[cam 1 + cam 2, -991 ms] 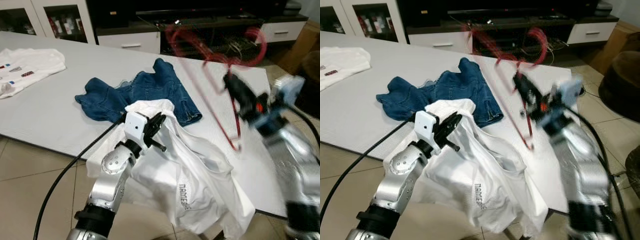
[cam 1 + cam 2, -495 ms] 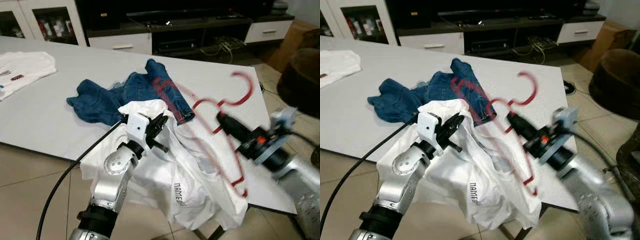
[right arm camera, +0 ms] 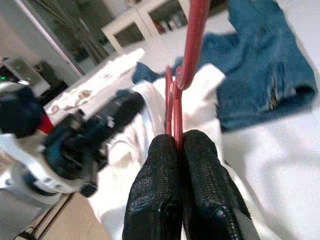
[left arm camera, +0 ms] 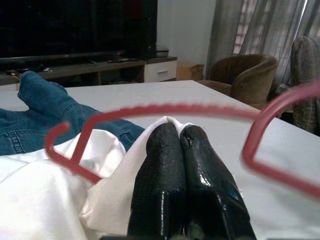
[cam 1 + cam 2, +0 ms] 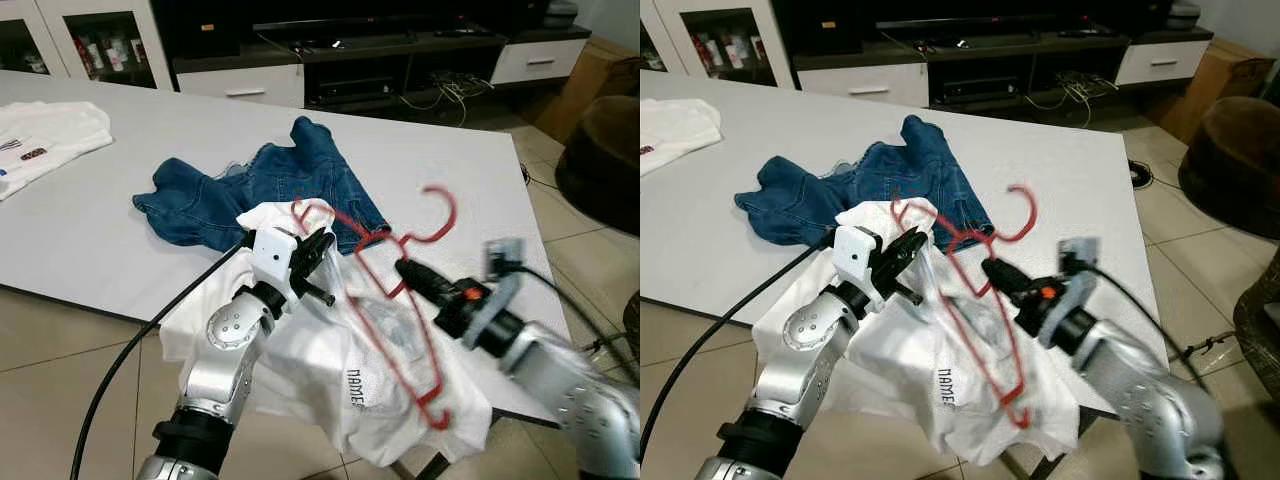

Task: Hang hanger

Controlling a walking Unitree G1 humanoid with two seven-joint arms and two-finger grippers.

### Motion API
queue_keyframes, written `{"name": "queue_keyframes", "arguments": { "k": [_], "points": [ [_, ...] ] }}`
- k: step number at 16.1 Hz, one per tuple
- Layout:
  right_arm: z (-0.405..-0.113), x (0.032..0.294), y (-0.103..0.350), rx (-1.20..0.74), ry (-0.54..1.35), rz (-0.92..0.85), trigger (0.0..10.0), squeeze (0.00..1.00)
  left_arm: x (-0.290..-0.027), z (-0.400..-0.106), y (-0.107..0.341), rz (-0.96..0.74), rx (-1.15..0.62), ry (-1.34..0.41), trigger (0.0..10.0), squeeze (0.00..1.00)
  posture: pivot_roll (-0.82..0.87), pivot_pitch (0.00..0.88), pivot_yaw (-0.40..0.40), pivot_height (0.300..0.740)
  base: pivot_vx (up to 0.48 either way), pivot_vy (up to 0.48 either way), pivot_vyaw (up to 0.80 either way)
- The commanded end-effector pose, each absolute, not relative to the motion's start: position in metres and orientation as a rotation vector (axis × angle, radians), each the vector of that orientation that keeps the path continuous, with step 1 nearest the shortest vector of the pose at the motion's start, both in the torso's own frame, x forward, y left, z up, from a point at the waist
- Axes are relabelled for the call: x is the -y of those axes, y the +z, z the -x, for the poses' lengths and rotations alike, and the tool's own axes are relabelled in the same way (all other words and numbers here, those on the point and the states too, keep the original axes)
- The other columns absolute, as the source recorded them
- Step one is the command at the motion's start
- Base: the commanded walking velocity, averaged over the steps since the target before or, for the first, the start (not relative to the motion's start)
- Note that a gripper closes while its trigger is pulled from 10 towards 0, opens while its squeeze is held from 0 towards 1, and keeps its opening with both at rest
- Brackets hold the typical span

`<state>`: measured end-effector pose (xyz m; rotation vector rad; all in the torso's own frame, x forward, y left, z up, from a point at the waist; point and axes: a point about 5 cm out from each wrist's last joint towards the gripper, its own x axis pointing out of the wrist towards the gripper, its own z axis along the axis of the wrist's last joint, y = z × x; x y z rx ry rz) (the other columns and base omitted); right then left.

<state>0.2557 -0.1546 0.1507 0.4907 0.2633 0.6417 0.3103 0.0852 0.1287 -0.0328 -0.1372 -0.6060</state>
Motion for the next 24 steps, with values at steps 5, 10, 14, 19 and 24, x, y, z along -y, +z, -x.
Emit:
{"name": "queue_keyframes", "arguments": {
  "k": [5,10,14,19,24],
  "points": [
    [-0.266,0.158,0.122,-0.409,0.481,-0.4,10.0,0.0,-0.085,-0.311,0.133,0.023,0.154,-0.603,3.5,0.0,-0.01,0.048,0.003,0.74,0.0,0.0,0.0],
    [-0.28,0.172,0.106,-0.448,0.315,-0.127,10.0,0.0,-0.083,-0.312,0.134,0.025,0.16,-0.605,3.5,0.0,-0.01,0.047,0.004,0.74,0.0,0.0,0.0],
    [-0.288,0.178,0.107,-0.397,0.245,-0.019,10.0,0.0,-0.084,-0.313,0.135,0.021,0.162,-0.599,10.0,0.0,0.0,0.044,0.004,0.74,0.0,0.0,0.0],
    [-0.294,0.178,0.104,-0.359,0.21,0.104,10.0,0.0,-0.09,-0.318,0.15,0.03,0.219,-0.544,10.0,0.0,0.0,0.042,0.001,0.74,0.0,0.0,0.0],
    [-0.293,0.171,0.1,-0.35,0.222,0.111,10.0,0.0,-0.097,-0.321,0.152,-0.002,0.224,-0.532,10.0,0.0,0.01,0.045,0.002,0.74,0.0,0.0,0.0]
  ]
}}
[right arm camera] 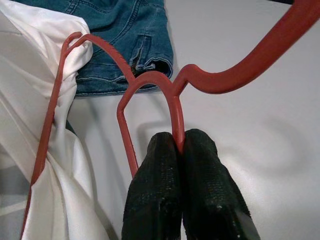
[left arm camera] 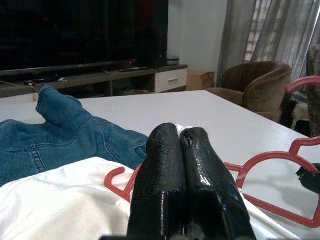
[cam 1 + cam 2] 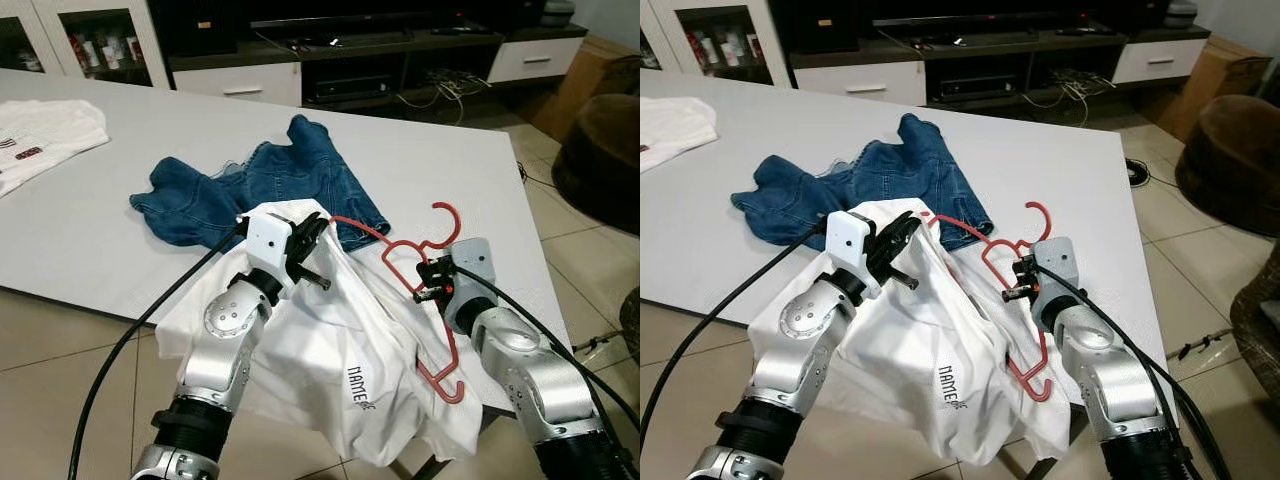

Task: Hang hanger

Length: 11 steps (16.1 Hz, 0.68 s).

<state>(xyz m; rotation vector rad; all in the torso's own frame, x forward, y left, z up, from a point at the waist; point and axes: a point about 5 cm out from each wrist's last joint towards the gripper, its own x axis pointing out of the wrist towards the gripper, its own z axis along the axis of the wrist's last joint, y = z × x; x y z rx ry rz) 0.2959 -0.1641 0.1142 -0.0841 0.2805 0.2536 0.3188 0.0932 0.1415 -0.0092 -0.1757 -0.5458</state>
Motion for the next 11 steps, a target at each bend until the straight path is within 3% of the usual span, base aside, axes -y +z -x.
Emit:
{"name": "queue_keyframes", "arguments": {
  "k": [1,3,5,8,9,10,11],
  "points": [
    [-0.293,0.171,0.1,-0.349,0.222,0.111,10.0,0.0,-0.096,-0.32,0.15,-0.003,0.216,-0.542,10.0,0.0,0.01,0.045,0.003,0.74,0.0,0.0,0.0],
    [-0.295,0.175,0.106,-0.324,0.211,0.08,10.0,0.0,-0.093,-0.317,0.145,-0.006,0.194,-0.565,10.0,0.0,0.01,0.046,0.004,0.74,0.0,0.0,0.0],
    [-0.296,0.183,0.129,-0.23,0.242,-0.149,10.0,0.0,-0.091,-0.315,0.142,-0.009,0.184,-0.571,10.0,0.0,0.01,0.046,0.004,0.74,0.0,0.0,0.0],
    [-0.281,0.207,0.149,-0.188,0.364,-0.207,10.0,0.0,-0.092,-0.315,0.14,-0.006,0.177,-0.574,10.0,0.0,0.01,0.046,0.004,0.74,0.0,0.0,0.0],
    [-0.276,0.213,0.155,-0.174,0.391,-0.197,10.0,0.0,-0.092,-0.315,0.14,-0.005,0.176,-0.58,8.4,0.0,0.01,0.046,0.004,0.74,0.0,0.0,0.0],
    [-0.273,0.217,0.16,-0.165,0.406,-0.191,10.0,0.0,-0.091,-0.314,0.14,-0.004,0.176,-0.587,3.2,0.0,0.01,0.046,0.004,0.74,0.0,0.0,0.0],
    [-0.269,0.222,0.166,-0.149,0.432,-0.18,10.0,0.0,-0.089,-0.314,0.139,-0.002,0.176,-0.598,0.4,0.0,-0.01,0.046,0.013,0.74,0.0,0.0,0.0]
  ]
}}
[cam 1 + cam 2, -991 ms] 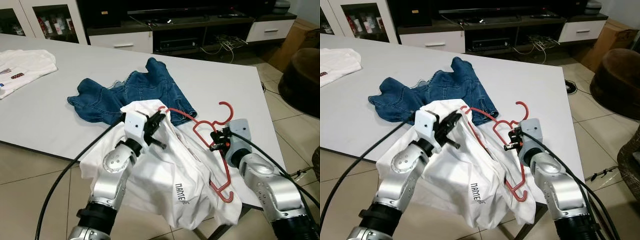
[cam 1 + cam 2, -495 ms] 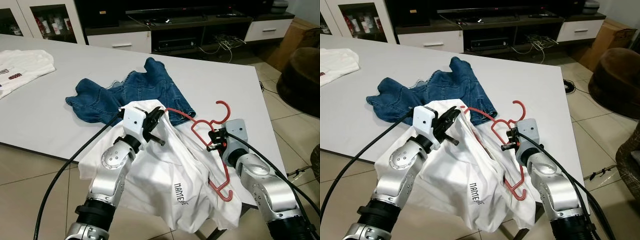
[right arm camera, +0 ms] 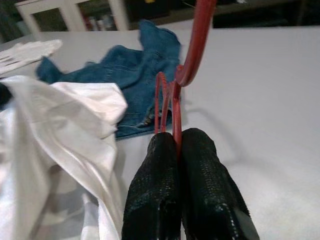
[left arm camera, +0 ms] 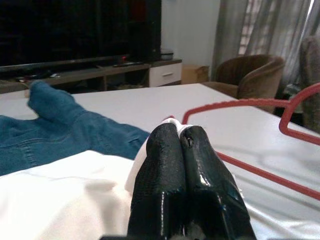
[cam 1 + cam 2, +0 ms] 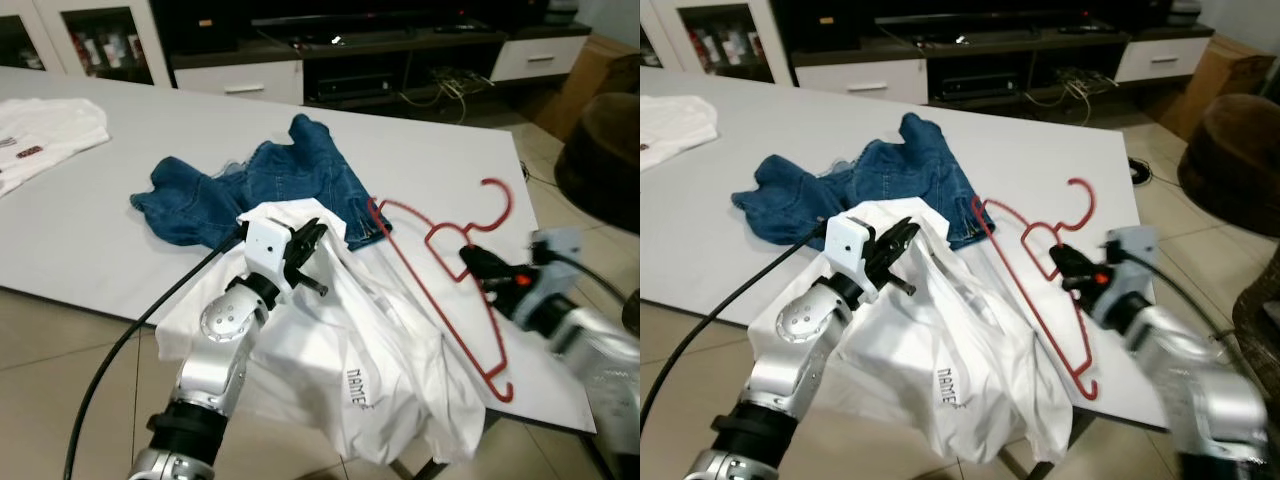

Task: Hang hanger

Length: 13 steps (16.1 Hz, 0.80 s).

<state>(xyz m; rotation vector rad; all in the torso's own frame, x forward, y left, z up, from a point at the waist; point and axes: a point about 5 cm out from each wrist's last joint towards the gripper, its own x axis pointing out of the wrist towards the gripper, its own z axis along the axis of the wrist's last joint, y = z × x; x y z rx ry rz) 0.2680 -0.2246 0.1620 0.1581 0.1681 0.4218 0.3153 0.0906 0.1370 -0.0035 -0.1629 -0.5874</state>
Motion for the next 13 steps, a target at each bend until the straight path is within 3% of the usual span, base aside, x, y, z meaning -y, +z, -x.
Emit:
{"name": "queue_keyframes", "arguments": {
  "k": [1,8,9,13],
  "points": [
    [-0.262,0.226,0.175,-0.131,0.482,-0.133,10.0,0.0,-0.087,-0.314,0.139,0.001,0.174,-0.609,0.0,0.0,-0.01,0.046,0.013,0.74,0.0,0.0,0.0],
    [-0.228,0.254,0.197,-0.124,0.626,0.063,10.0,0.0,-0.086,-0.314,0.137,0.003,0.164,-0.645,0.0,0.0,-0.03,0.041,0.028,0.74,0.0,0.0,0.0],
    [-0.219,0.269,0.199,-0.147,0.616,0.115,10.0,0.0,-0.087,-0.314,0.136,0.002,0.164,-0.648,0.0,0.0,-0.04,0.039,0.031,0.74,0.0,0.0,0.0],
    [-0.186,0.267,0.215,-0.151,0.832,0.176,10.0,0.0,-0.088,-0.314,0.135,-0.004,0.158,-0.651,0.0,0.0,-0.04,0.04,0.035,0.74,0.0,0.0,0.0]
  ]
}}
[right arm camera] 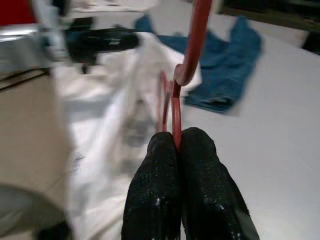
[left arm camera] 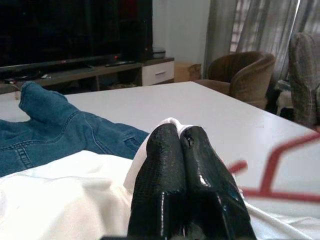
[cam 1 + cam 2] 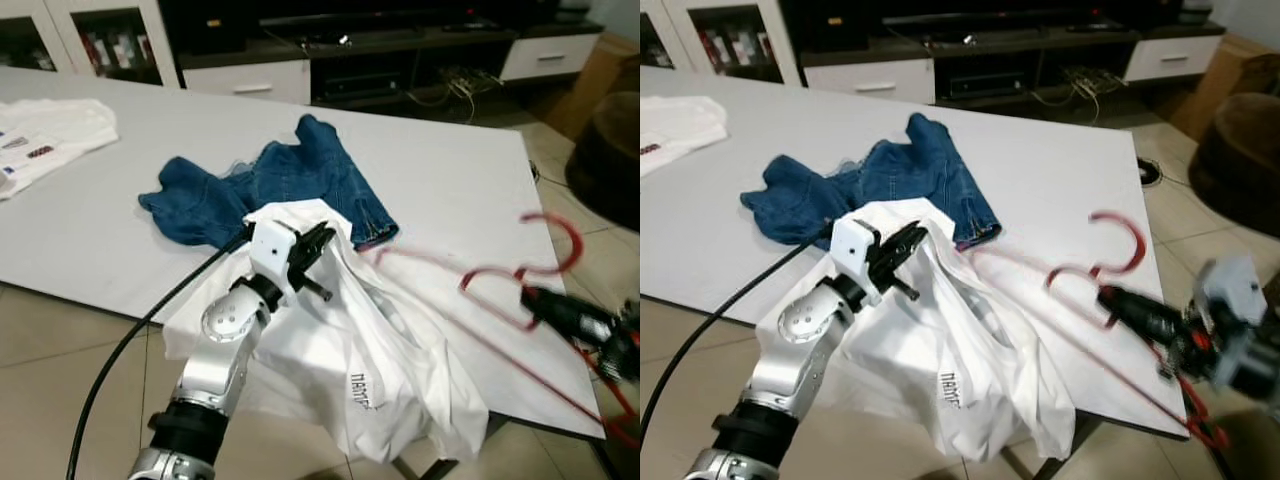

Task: Hang hanger

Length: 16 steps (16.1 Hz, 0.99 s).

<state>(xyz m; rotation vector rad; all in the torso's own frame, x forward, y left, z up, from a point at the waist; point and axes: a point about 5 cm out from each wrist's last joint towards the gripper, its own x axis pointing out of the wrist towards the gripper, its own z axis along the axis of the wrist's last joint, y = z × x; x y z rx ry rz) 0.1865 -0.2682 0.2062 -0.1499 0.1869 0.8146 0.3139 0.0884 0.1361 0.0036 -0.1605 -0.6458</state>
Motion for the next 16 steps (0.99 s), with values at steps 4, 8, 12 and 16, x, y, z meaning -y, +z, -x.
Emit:
{"name": "queue_keyframes", "arguments": {
  "k": [4,8,12,16],
  "points": [
    [-0.173,0.276,0.222,-0.149,0.865,0.179,10.0,0.0,-0.086,-0.314,0.134,-0.004,0.152,-0.654,0.0,0.0,-0.05,0.041,0.037,0.74,0.0,0.0,0.0],
    [-0.162,0.289,0.24,-0.103,0.874,0.148,10.0,0.0,-0.09,-0.315,0.131,-0.012,0.141,-0.65,0.0,0.0,-0.06,0.042,0.045,0.74,0.0,0.0,0.0],
    [-0.151,0.264,0.217,-0.217,0.987,0.162,10.0,0.0,-0.088,-0.318,0.134,-0.014,0.148,-0.651,0.0,0.0,-0.06,0.04,0.048,0.74,0.0,0.0,0.0],
    [-0.153,0.239,0.204,-0.275,1.046,0.224,10.0,0.0,-0.092,-0.323,0.138,-0.023,0.159,-0.646,0.0,0.0,-0.06,0.039,0.056,0.74,0.0,0.0,0.0]
  ]
}}
